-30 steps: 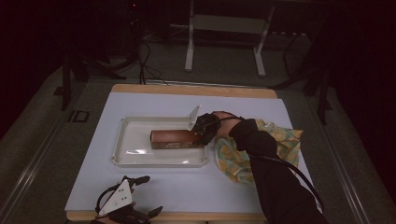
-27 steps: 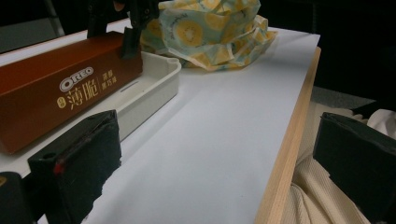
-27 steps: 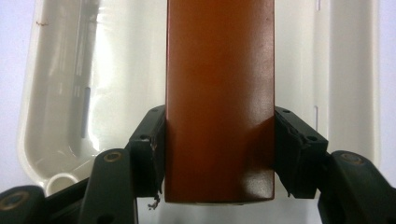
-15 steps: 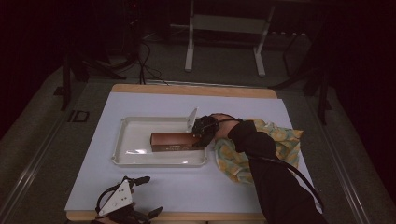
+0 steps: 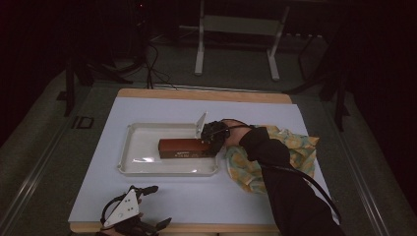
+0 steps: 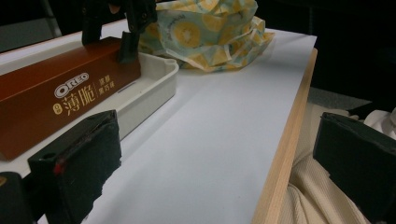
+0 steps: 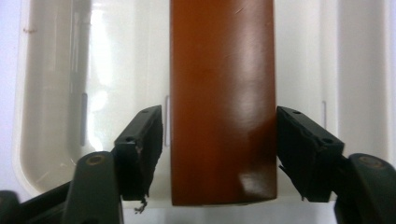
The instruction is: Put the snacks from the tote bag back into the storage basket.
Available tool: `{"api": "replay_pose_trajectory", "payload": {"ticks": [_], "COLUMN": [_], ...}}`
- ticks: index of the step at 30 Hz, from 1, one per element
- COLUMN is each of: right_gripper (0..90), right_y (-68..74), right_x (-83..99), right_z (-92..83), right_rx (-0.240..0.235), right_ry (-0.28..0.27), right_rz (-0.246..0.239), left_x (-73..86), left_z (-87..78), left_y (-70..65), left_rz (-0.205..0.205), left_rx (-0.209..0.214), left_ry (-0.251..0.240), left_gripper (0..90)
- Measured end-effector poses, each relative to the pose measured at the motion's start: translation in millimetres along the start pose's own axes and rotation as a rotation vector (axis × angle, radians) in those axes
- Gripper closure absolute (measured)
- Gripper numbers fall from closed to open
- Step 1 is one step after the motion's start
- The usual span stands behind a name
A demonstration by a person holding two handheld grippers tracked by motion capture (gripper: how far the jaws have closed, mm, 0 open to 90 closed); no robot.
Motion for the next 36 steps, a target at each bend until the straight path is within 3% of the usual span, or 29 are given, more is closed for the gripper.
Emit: {"api": "replay_pose_trajectory", "payload": {"ticks": [13,23,30,36], "right_gripper": [32.2,32.2,26.9,18.8], "right_y": [1.8,2.6,0.8,-5.2], "right_x": [-6.6,-4.5,-3.4,5.7], "right_z": [-27.9,-50.5,-70.7,-83.4], "right_rx": [0.008,0.044,0.079,0.119], "right_ry": [-0.062,-0.093,-0.127,-0.139], "right_rz": [0.016,0.043,0.088,0.165], "left_x": [-0.4,-0.4,0.0,0.2], "left_z": [0.4,0.4,0.2,0.0], "left_y": [-0.3,-0.3,-0.3,0.0], "left_rz": [0.002,0.001,-0.002,0.002], "left_rx": [0.001,0.001,0.0,-0.001], "left_ry": [0.001,0.001,0.001,0.005], "left_gripper": [1.3,1.3,1.3,1.3]}}
Point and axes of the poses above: each handheld gripper's, and its own axes: z roughly forward along the jaws, x roughly out of its underside, y roughly to its left, the point moved 5 cm from there along z, roughly forward along the jaws, and after that the axes turned 10 degrees about z, right-handed, at the moved point
